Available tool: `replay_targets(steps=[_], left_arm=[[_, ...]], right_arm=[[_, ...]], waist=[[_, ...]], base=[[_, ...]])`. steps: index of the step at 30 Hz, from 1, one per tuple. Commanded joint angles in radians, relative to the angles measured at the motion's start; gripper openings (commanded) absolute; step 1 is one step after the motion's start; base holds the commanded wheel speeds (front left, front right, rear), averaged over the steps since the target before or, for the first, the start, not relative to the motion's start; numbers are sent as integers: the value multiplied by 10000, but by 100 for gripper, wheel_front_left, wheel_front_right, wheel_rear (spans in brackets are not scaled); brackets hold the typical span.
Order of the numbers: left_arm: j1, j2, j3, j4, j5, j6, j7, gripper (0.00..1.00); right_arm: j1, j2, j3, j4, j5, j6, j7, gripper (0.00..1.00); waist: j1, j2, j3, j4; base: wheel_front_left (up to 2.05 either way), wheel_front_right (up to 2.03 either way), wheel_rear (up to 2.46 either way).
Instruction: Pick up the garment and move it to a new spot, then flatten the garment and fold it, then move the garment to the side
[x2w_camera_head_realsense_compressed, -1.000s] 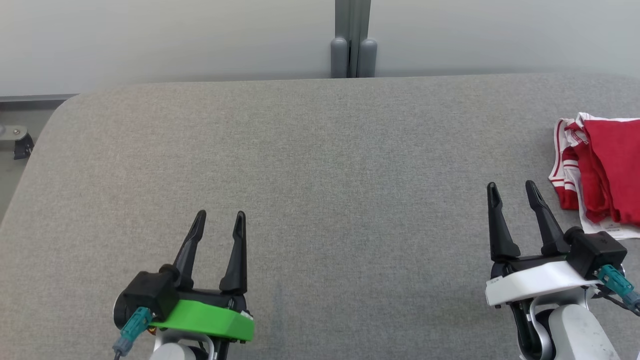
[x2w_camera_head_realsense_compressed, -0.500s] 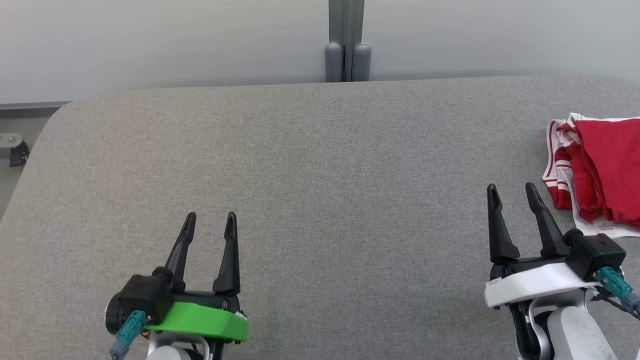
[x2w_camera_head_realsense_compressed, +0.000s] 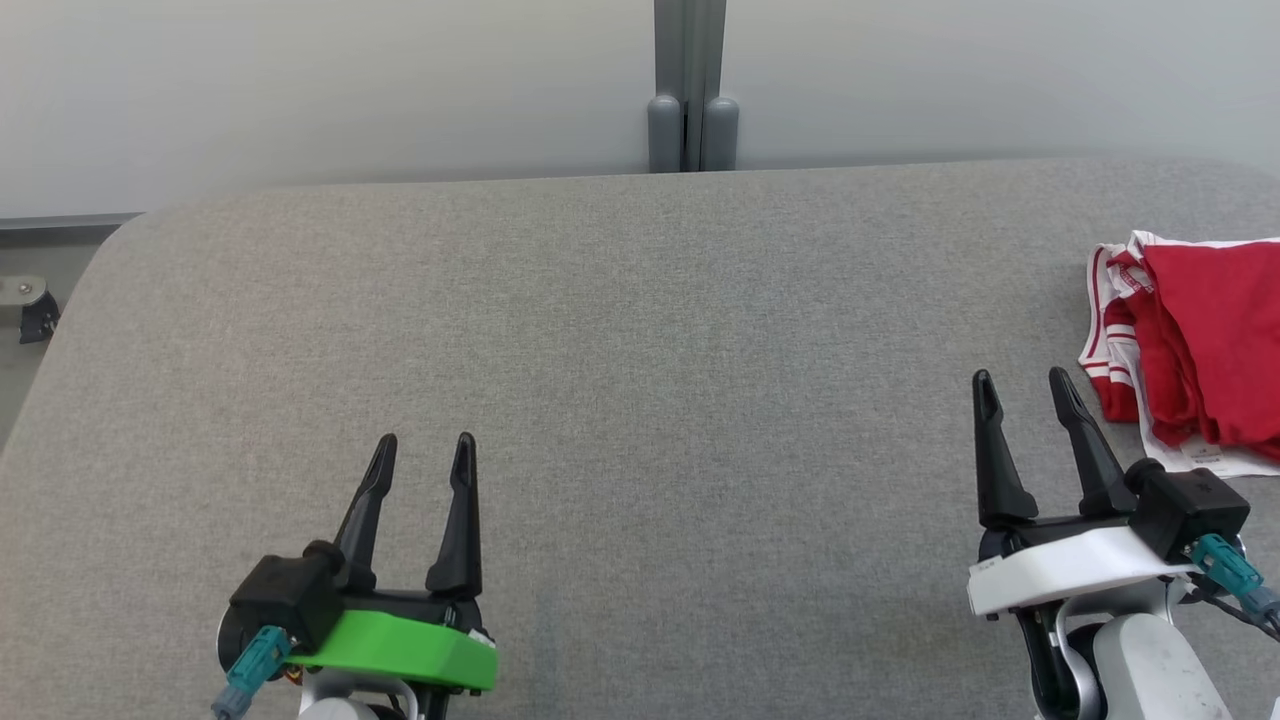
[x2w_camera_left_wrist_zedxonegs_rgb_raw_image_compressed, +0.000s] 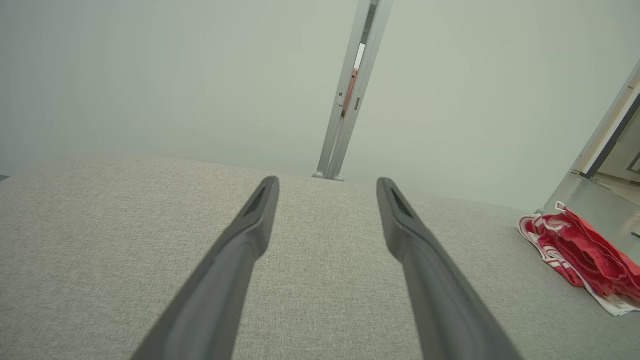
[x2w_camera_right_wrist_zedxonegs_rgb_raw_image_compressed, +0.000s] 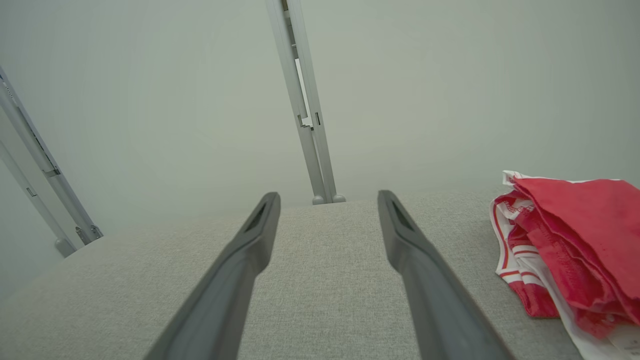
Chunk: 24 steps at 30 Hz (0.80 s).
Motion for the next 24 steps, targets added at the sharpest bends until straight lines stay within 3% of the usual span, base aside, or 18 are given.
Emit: replay_targets(steps=[1,10,11,24], left_arm=[[153,42,38,9,-55,-50,-2,100],[169,42,48,110,-275,-100,-2,100],[26,-4,23,170,-226,-69,0,0],[-22,113,322,433,-2133,-118,417,0]], right_arm=[[92,-1,11,24,36,-8,-29,100],[36,-1,82,66,82,-8,-29,100],[7,10,79,88,65,0,0,0],[36,9,-54,375,2082,-1,517,0]], waist=[[0,0,-3,3],[0,0,19,10],[0,0,19,8],[0,0,-12,-46]], base=[[0,0,0],[0,0,0],[0,0,0],[0,0,0]])
